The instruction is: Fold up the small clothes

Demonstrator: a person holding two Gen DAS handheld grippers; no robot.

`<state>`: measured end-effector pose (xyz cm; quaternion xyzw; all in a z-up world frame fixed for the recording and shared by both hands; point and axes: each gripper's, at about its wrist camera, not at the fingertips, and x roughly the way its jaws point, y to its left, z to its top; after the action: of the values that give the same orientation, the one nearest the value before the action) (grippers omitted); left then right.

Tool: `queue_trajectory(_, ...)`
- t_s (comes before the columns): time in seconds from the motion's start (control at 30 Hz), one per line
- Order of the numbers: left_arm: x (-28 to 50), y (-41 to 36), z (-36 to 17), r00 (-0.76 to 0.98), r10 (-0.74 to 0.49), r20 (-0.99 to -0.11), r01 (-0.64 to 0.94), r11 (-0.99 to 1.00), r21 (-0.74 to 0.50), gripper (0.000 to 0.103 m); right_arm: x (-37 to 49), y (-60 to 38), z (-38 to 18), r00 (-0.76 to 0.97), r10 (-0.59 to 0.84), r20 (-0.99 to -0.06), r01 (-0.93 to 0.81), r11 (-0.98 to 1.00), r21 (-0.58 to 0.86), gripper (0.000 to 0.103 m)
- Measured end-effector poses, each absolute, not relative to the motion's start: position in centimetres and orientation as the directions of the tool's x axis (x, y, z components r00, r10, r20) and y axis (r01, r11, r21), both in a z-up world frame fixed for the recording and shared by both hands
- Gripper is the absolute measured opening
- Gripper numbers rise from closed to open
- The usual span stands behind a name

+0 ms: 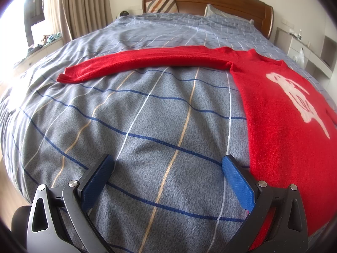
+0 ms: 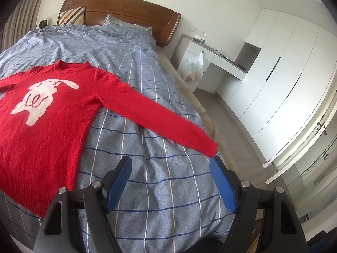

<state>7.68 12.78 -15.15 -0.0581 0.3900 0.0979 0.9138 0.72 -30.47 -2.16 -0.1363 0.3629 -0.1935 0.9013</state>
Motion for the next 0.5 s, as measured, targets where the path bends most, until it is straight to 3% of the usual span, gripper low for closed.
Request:
queue_trajectory(0.2,7.7,12.8,-15.2,0.677,0.133,-0.724,-0.223,0.974,-0.030,0.103,2.5,-35.1,-2.0,0.678,-0.362,-0.639,0.227,0.931,-0.287,0.075)
queue_trajectory(0.27,7.7,12.7,-15.1,0.676,0.133,-0.725,-0.225,0.974,-0.031,0.103,3.6,-40.6,-1.4,0.684,-0.273,-0.676,0.292,0.952,-0.088,0.075)
queue_trajectory(0.37,7.7,12.7,-15.1,0.676,0.137,-0.724,-0.228,0.973,-0.029,0.103,3.7,-50.1,-2.5,0.712,-0.063,-0.700,0.429,0.827,0.363,0.075)
queue_trajectory(0.5,7.5,12.7,-15.1,0.677,0.141,-0.723,-0.230,0.973,-0.026,0.103,3.3,-54.7,-6.9,0.770,0.183,-0.611,0.436,0.549,0.713,0.074)
